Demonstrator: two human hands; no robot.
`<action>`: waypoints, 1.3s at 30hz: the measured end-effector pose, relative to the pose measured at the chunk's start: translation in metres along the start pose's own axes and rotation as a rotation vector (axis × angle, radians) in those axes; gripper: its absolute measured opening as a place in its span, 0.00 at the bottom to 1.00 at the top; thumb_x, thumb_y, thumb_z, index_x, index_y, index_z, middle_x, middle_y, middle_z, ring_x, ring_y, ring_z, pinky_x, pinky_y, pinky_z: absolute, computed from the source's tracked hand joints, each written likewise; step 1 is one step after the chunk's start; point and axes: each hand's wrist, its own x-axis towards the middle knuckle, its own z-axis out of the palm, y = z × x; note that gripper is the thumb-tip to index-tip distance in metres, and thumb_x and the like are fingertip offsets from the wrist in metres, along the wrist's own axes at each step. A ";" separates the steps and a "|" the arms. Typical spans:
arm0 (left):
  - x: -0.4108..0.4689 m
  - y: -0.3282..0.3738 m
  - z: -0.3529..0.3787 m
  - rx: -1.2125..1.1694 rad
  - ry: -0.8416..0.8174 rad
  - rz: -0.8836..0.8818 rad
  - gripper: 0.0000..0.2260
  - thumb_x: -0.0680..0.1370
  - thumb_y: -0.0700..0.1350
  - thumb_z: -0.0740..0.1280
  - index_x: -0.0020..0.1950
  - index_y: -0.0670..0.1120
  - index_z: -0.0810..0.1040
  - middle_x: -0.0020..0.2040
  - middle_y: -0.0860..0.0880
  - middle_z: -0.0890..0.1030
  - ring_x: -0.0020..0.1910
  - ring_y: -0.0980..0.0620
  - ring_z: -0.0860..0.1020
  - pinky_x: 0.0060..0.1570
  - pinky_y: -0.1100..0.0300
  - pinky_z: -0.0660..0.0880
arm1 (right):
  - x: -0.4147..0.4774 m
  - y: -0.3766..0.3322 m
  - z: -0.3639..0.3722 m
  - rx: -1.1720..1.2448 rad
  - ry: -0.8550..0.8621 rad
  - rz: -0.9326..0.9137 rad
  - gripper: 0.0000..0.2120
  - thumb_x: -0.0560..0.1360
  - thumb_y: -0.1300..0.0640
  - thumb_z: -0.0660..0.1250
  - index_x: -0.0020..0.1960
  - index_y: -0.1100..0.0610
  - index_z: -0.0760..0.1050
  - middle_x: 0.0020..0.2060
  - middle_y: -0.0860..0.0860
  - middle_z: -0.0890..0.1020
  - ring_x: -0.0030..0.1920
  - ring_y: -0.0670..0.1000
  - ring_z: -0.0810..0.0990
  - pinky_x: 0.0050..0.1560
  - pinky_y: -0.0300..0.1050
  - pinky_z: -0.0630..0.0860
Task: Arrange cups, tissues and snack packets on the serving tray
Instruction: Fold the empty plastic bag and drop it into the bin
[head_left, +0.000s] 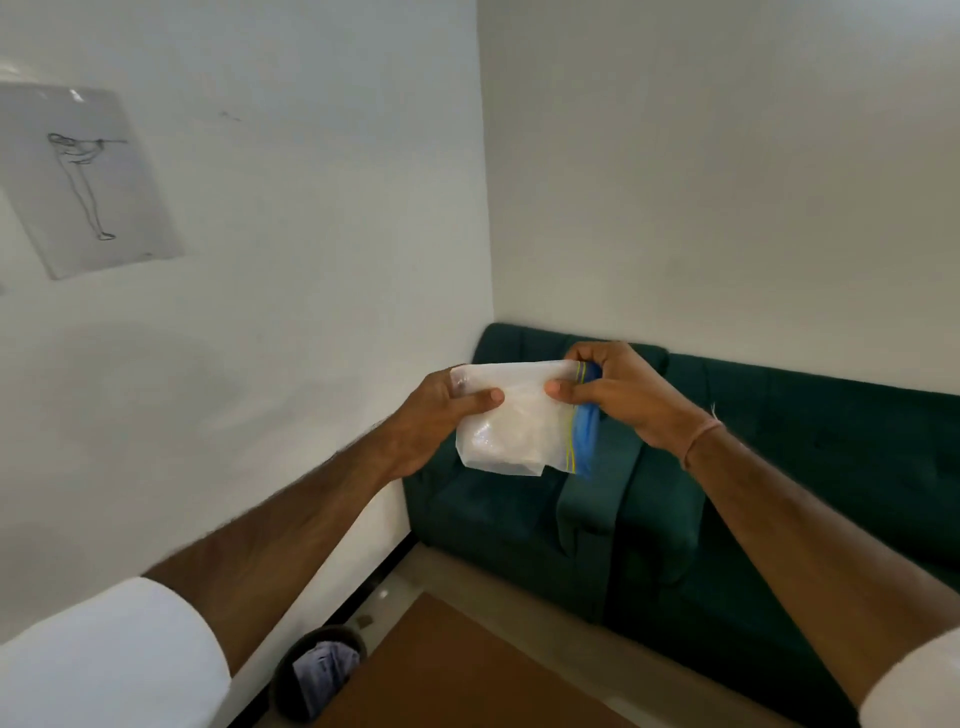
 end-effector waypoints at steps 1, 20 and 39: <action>-0.003 -0.002 -0.007 -0.037 0.012 -0.003 0.14 0.77 0.43 0.73 0.61 0.41 0.79 0.54 0.44 0.85 0.54 0.46 0.84 0.49 0.55 0.80 | 0.004 0.001 0.010 0.070 0.031 0.005 0.11 0.70 0.55 0.79 0.46 0.54 0.78 0.39 0.48 0.83 0.40 0.47 0.82 0.40 0.40 0.78; -0.037 -0.221 -0.350 0.121 0.117 -0.298 0.16 0.65 0.37 0.81 0.46 0.46 0.79 0.43 0.51 0.82 0.45 0.52 0.81 0.41 0.58 0.78 | 0.179 0.125 0.372 0.206 -0.152 0.389 0.14 0.67 0.70 0.77 0.52 0.61 0.83 0.46 0.53 0.88 0.48 0.52 0.87 0.49 0.46 0.84; -0.117 -0.847 -0.506 0.475 -0.209 -0.792 0.20 0.75 0.45 0.75 0.65 0.44 0.77 0.60 0.44 0.82 0.60 0.46 0.79 0.51 0.66 0.69 | 0.219 0.624 0.837 -0.760 -0.764 0.443 0.19 0.72 0.63 0.67 0.62 0.54 0.79 0.56 0.59 0.83 0.56 0.63 0.80 0.58 0.54 0.79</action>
